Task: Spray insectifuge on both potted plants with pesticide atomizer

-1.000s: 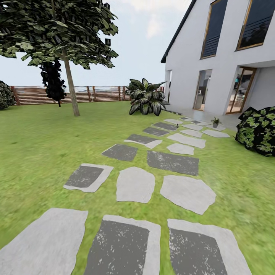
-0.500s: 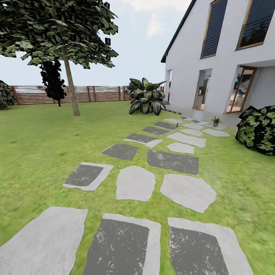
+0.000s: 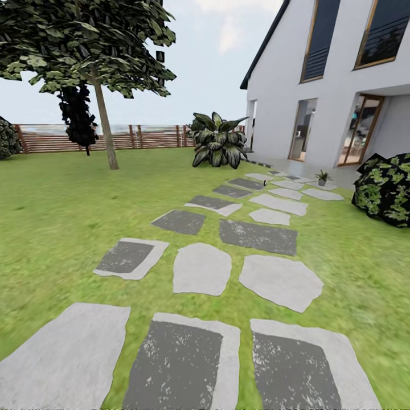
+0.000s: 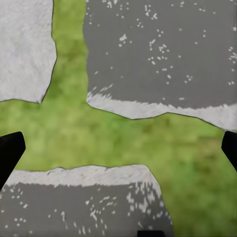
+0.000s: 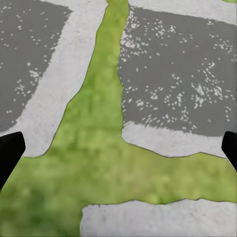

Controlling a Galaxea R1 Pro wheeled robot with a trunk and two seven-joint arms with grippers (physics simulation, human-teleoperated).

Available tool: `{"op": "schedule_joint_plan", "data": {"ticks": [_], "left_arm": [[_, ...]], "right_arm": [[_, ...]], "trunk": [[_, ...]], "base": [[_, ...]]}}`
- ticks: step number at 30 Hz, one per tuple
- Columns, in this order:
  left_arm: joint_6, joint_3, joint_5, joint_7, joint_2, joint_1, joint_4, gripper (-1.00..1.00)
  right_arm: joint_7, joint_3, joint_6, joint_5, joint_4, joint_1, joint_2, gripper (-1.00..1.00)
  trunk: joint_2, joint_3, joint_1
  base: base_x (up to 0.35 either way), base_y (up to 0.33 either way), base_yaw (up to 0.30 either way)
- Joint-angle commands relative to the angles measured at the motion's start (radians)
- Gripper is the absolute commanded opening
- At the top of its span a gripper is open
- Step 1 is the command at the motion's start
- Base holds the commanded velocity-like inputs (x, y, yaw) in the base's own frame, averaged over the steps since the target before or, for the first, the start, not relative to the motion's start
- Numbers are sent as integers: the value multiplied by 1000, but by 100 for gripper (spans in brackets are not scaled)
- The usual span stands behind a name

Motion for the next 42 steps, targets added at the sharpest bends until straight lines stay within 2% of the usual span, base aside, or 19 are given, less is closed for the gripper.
{"op": "schedule_joint_plan", "data": {"ticks": [1, 29, 42], "left_arm": [[-3, 0, -5, 0, 0, -1, 1, 100], [-4, 0, -5, 0, 0, -1, 1, 100], [-4, 0, -5, 0, 0, -1, 1, 100]], "right_arm": [[0, -1, -3, 0, 1, -1, 0, 100], [-2, -1, -3, 0, 3, -1, 0, 100], [-1, 1, -3, 0, 4, -1, 0, 100]], "trunk": [[-8, -6, 4], [-204, -137, 111], [-295, -180, 161]], "base": [[0, 0, 0], [0, 0, 0], [0, 0, -2]]}}
